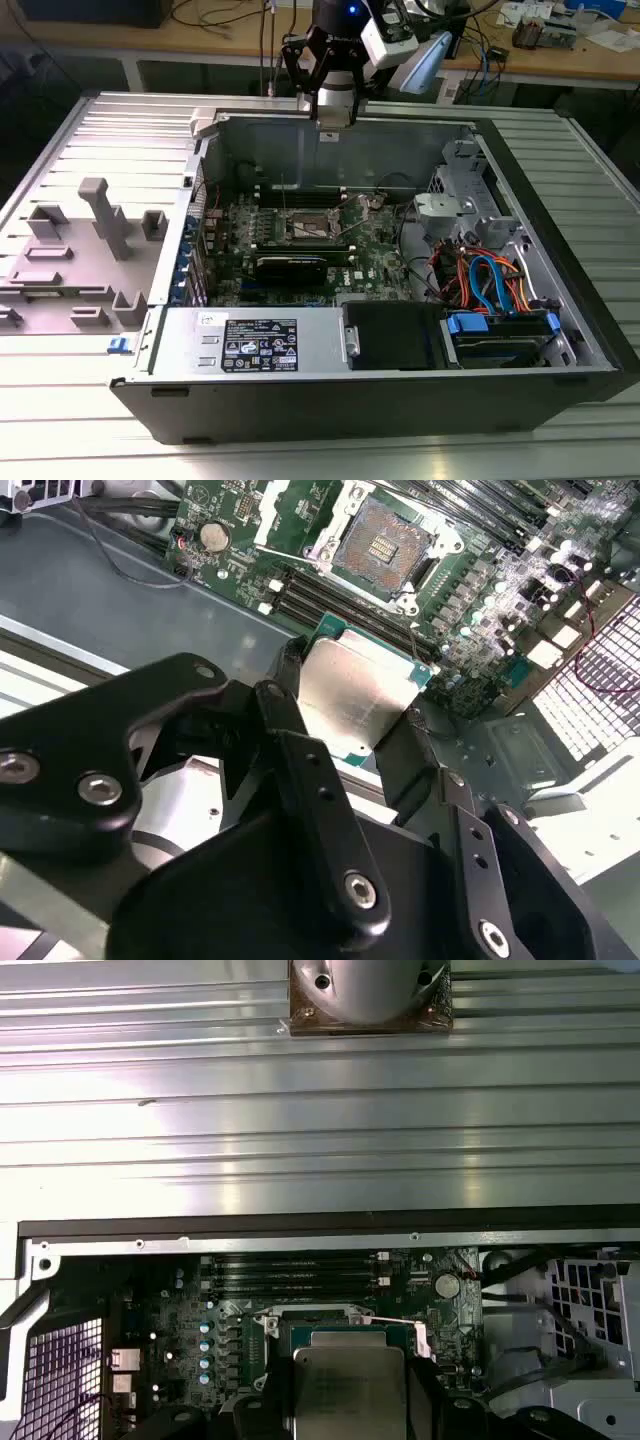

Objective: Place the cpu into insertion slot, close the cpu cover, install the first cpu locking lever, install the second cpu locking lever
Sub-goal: 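Place the cpu into insertion slot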

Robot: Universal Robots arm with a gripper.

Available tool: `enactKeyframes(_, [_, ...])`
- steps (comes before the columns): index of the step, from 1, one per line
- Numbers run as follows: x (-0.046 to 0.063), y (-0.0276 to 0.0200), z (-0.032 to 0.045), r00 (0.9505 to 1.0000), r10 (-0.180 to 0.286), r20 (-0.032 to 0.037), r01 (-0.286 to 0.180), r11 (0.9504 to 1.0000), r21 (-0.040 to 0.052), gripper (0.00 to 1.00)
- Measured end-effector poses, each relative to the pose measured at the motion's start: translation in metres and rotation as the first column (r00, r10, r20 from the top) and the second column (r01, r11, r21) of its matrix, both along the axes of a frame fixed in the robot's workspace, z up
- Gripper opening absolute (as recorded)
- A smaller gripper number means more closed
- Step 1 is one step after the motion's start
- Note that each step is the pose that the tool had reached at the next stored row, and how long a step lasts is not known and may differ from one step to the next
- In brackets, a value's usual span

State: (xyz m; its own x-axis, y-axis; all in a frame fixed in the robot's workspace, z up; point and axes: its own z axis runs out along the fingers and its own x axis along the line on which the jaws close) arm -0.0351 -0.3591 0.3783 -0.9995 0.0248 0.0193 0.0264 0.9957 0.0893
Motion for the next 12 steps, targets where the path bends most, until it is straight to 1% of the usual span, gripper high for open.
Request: enactKeyframes(12, [0.0, -0.0021, 0.0, 1.0, 0.0, 0.0001, 0.0, 1.0, 0.0, 0.54])
